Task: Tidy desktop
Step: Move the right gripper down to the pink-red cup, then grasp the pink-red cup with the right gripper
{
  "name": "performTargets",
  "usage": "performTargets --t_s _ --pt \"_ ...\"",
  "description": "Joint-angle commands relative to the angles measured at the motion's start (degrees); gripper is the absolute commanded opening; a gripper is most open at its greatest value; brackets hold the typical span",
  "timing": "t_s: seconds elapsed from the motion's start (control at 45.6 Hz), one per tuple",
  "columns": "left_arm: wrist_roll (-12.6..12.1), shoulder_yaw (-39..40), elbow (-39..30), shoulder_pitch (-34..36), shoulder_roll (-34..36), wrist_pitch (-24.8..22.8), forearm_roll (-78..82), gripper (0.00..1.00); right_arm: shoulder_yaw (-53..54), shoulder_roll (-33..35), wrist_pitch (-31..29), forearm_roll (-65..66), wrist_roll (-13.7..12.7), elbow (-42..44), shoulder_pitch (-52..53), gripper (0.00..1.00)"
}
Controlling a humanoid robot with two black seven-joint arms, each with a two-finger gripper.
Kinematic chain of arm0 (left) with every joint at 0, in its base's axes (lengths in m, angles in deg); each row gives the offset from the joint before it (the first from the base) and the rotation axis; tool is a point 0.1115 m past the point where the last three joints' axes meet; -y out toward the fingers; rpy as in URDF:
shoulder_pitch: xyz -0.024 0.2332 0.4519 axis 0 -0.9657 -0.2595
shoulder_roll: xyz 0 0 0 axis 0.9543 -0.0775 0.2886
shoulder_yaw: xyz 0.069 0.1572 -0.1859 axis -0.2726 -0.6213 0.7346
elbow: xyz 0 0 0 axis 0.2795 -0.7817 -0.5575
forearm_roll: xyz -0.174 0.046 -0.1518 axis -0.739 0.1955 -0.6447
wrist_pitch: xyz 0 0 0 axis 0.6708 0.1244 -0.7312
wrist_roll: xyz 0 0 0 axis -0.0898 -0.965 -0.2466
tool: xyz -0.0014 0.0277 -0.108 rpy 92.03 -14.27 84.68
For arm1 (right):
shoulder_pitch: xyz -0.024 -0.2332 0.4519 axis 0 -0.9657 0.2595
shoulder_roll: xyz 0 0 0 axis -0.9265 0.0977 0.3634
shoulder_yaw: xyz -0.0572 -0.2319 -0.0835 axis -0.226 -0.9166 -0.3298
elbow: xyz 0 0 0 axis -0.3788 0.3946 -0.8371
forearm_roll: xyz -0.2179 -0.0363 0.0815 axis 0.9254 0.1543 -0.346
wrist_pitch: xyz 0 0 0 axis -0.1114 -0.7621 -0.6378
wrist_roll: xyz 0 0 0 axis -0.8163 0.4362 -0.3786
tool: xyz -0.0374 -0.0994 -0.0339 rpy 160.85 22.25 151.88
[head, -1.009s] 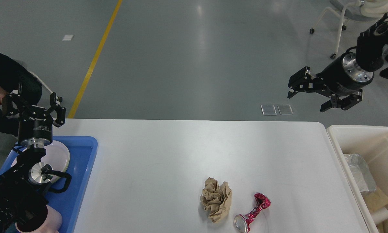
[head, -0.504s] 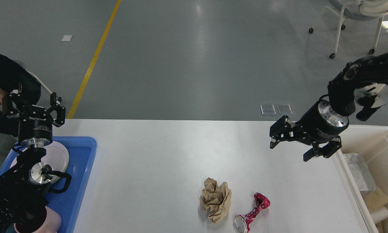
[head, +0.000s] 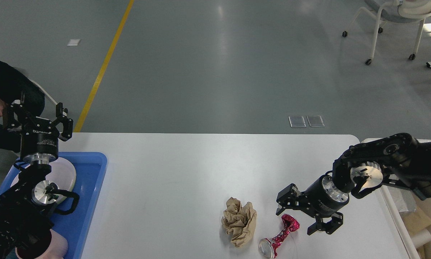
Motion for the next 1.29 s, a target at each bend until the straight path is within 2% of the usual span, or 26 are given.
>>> performTargets --t_s 0.0,0.219,0.351,0.614,0.833,0.877,0.965,1.053,1.097,1.162,1.184,1.206,1.272 --pt "0.00 0.00 0.00 0.00 0.00 0.00 0.00 0.97 1.52 -2.08 1.85 0.08 -0.07 3.83 -4.49 1.00" --pt "0.00 0.00 0.00 0.00 0.00 0.00 0.00 0.97 1.52 -4.54 4.49 0.17 0.02 8.31 -8.45 1.00" --pt "0.00 0.00 0.00 0.00 -0.09 0.00 0.00 0.97 1.43 -4.89 5.10 0.17 0.02 8.49 -9.42 1.00" --pt "0.00 0.00 0.00 0.00 -0.09 0.00 0.00 0.97 1.08 -6.30 11.34 0.17 0.02 10.25 -11.79 1.00" --pt "0.00 0.00 0.00 0.00 -0.09 0.00 0.00 0.97 0.99 -6.30 12.58 0.17 0.02 9.99 -11.71 0.99" --pt "0.00 0.00 0.00 0.00 -0.09 0.00 0.00 0.97 0.99 -6.30 12.58 0.17 -0.07 9.72 -11.53 0.96" --pt "0.00 0.00 0.00 0.00 -0.09 0.00 0.00 0.97 0.99 -6.39 12.58 0.26 -0.07 9.37 -11.09 0.79" --pt "0.00 0.00 0.00 0.00 -0.09 0.00 0.00 0.97 0.73 -6.39 12.49 0.61 -0.16 8.76 -10.65 0.40" --pt "0.00 0.09 0.00 0.00 -0.09 0.00 0.00 0.97 0.55 -6.39 12.23 0.61 -0.16 8.40 -10.48 0.25" --pt "0.00 0.09 0.00 0.00 -0.09 0.00 0.00 0.97 0.37 -6.39 12.14 0.70 -0.16 8.31 -10.30 0.14" --pt "0.00 0.09 0.00 0.00 -0.09 0.00 0.00 0.97 0.37 -6.47 11.96 0.70 -0.16 8.31 -10.30 0.05" --pt "0.00 0.09 0.00 0.00 -0.09 0.00 0.00 0.97 0.37 -6.47 11.79 0.70 -0.16 8.31 -10.30 0.00" --pt "0.00 0.09 0.00 0.00 -0.09 0.00 0.00 0.97 0.37 -6.47 11.70 0.70 -0.25 8.31 -10.30 0.00"
